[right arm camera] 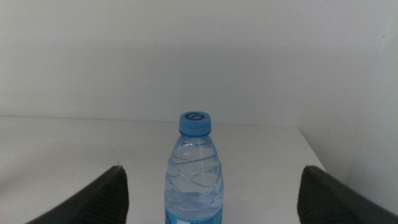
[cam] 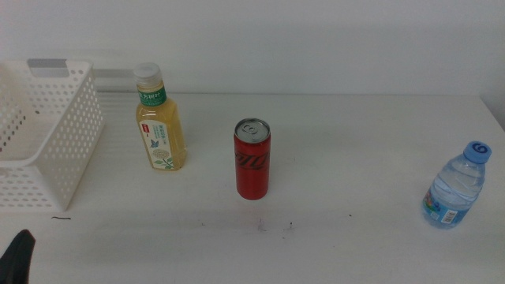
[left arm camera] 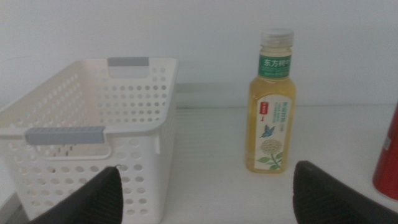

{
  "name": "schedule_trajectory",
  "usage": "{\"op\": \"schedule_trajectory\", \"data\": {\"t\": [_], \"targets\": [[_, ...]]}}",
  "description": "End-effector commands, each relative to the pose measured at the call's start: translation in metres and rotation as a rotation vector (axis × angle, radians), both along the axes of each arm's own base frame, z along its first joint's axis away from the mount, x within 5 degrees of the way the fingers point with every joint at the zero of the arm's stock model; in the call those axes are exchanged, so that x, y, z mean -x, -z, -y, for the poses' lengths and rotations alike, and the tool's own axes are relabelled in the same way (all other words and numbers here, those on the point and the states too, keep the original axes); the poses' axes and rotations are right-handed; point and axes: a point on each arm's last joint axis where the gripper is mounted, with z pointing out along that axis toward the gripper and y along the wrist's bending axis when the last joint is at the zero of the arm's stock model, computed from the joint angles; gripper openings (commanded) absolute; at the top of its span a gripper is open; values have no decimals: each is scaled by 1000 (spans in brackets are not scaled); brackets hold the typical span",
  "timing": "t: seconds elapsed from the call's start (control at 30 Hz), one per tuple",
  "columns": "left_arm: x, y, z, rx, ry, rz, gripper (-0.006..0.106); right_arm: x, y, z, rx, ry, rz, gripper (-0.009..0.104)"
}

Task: Use arms to grab the bottles and put them into the dustbin to the left of the table.

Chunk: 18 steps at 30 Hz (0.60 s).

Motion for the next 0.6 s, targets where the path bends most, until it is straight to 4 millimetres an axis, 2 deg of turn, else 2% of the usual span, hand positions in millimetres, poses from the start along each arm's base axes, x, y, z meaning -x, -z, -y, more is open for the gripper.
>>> {"op": "schedule_trajectory", "data": {"t": [0.0, 0.13, 0.4, 0.57], "targets": [[0, -1, 1, 2, 18, 19, 94, 0, 1, 0, 12, -1, 4, 93], [-5, -4, 4, 3, 56, 20, 93, 0, 1, 0, 12, -1, 4, 93], [-39, -7, 18, -1, 171, 2, 93, 0, 1, 0, 12, -1, 4, 93], [-58, -1, 30, 1, 234, -9, 93, 0, 1, 0, 12, -1, 4, 93]]}}
